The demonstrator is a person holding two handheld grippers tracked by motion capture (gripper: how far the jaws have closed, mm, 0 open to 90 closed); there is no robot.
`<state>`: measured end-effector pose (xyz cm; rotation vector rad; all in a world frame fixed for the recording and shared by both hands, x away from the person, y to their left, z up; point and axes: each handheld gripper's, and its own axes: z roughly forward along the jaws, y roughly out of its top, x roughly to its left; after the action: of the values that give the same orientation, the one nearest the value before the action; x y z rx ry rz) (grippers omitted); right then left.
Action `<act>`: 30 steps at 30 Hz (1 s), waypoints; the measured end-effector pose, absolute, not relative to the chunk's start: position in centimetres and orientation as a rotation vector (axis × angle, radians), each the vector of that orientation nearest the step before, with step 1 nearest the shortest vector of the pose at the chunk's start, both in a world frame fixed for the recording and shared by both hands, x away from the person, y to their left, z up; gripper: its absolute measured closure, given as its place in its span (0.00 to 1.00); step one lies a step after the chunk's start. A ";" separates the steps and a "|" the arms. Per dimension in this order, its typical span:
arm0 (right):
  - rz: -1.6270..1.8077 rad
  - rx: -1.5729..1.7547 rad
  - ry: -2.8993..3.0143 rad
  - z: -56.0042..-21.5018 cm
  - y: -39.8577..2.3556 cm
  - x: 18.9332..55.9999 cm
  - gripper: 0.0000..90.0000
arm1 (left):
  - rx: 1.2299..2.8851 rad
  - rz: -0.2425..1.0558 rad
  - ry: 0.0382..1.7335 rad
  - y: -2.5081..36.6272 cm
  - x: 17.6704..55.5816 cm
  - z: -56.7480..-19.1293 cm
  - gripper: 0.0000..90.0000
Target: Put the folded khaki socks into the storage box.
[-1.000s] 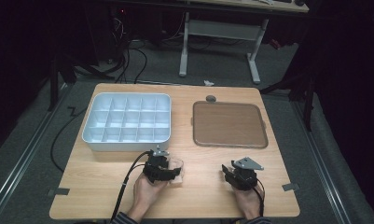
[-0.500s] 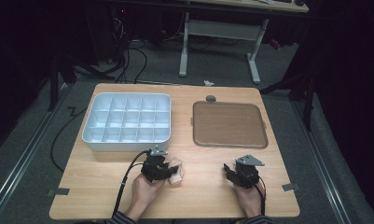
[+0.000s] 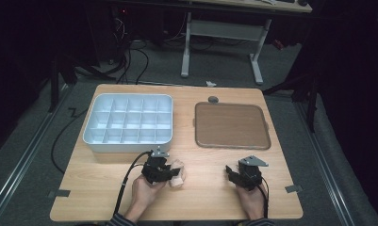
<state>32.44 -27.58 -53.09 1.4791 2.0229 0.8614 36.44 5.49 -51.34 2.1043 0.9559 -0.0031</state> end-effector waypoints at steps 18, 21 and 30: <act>0.863 1.476 2.027 -53.1 -27.6 32.4 0.45 | 2.094 -0.006 0.940 6.9 36.2 -50.2 0.80; 0.862 1.478 2.026 -53.1 -27.5 32.4 0.45 | 2.099 -0.002 0.933 7.1 36.3 -50.2 0.80; 0.863 1.475 2.027 -53.1 -27.5 32.4 0.45 | 2.083 -0.014 0.924 7.5 36.3 -50.0 0.80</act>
<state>32.45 -27.54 -53.10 1.4754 2.0272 0.8632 36.32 7.48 -50.00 2.0831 0.9238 -0.0136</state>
